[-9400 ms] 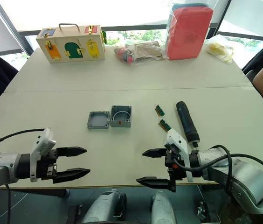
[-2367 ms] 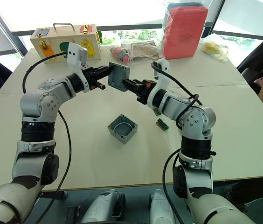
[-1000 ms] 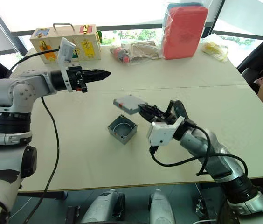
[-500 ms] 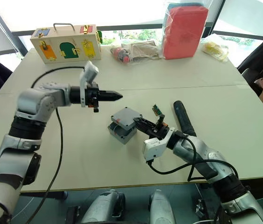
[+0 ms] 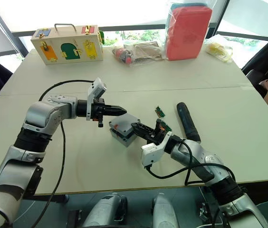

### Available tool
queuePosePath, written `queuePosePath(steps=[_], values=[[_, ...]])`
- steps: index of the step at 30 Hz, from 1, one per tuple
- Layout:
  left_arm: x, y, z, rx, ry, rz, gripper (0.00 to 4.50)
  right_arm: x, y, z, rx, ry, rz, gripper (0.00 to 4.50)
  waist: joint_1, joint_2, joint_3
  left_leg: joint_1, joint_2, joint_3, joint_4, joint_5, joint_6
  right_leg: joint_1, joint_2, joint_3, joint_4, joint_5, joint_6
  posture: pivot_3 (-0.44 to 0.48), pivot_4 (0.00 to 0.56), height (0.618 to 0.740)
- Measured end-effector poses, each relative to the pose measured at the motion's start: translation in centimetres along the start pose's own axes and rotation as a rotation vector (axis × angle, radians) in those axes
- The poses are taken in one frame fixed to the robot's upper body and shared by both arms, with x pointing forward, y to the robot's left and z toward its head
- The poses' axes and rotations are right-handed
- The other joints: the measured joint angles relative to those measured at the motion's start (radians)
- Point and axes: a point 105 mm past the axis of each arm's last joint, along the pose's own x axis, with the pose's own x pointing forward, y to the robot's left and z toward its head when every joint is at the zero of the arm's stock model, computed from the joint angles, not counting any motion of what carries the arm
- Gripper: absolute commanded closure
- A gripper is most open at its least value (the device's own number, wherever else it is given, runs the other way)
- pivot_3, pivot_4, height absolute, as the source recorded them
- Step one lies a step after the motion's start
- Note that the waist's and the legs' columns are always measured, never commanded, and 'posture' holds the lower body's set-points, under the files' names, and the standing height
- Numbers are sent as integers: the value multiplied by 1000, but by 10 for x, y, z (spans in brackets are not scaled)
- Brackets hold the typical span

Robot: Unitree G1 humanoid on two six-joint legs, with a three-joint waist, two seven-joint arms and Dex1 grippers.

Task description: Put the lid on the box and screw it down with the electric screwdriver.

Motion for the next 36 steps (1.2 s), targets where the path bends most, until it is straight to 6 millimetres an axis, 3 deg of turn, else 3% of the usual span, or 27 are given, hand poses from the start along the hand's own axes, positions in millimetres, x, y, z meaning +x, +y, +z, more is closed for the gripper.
queuePosePath(steps=[13,26,36], values=[[1,1,-14,36,68,5,4438,-1,5,0,-15,10,-7,4349,0,0,0,0,0,0,0,0,0,0,0,0,0,0,0,0,150,740],[1,3,-15,46,75,13,4438,3,7,3,-22,14,-11,4349,-1,0,0,0,0,0,0,0,0,0,0,0,0,0,0,0,150,740],[5,1,-24,150,121,3,4438,2,11,6,-41,17,-3,4349,1,0,-1,3,0,0,0,0,0,4,0,0,0,0,0,0,150,740]])
